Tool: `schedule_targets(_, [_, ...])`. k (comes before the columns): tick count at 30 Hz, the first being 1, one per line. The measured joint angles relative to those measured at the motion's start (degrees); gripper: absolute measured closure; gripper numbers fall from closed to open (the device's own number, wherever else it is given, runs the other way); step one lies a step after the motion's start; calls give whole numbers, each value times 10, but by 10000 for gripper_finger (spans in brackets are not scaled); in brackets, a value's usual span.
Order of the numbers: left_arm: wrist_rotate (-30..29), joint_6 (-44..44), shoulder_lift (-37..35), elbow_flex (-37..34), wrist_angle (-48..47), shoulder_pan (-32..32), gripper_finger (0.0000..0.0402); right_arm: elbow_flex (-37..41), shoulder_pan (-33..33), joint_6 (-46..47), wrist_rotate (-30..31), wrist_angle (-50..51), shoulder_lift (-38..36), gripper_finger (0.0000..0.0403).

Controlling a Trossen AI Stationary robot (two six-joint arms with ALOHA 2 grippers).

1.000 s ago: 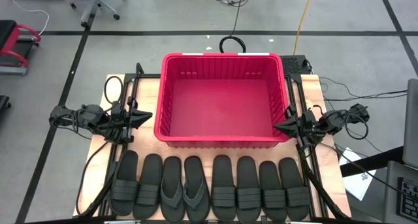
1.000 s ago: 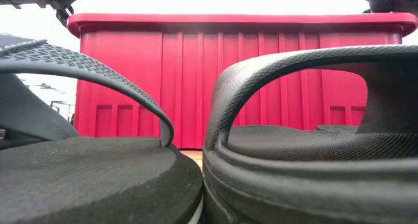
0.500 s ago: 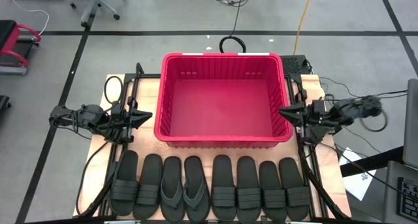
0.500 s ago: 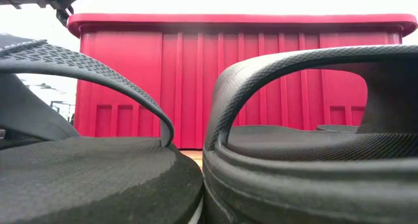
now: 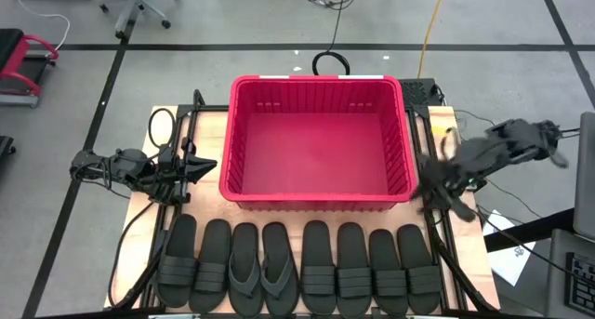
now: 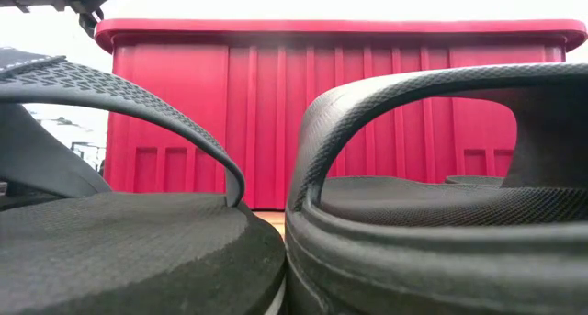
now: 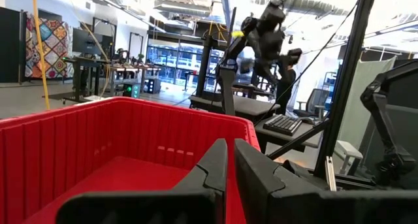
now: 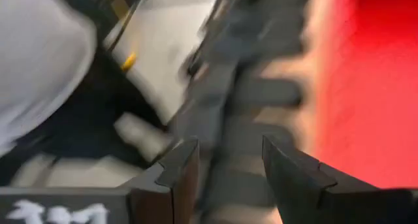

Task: Pick and place slides into bin
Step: Put the black slipper into the red bin

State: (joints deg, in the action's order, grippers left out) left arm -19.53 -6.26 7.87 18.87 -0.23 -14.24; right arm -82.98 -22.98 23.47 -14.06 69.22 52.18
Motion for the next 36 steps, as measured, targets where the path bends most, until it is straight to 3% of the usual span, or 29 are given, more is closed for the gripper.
schedule_targets(5, [0,0,0,0,0,0,376,37,-33,31,-143,62,35,236])
schedule_targets(9, [0,0,0,0,0,0,376,99,-83,35,-209,45,47,236])
schedule_targets(19, [0,0,0,0,0,0,376,300,-154,123,-219,-128,13,236])
schedule_targets(26, [0,0,0,0,0,0,376,427,-163,218,-237,-312,-14,236])
schedule_targets(30, [0,0,0,0,0,0,376,472,-202,274,-237,-426,-9,236])
schedule_targets(36, [0,0,0,0,0,0,376,519,-247,330,-194,-447,3,236])
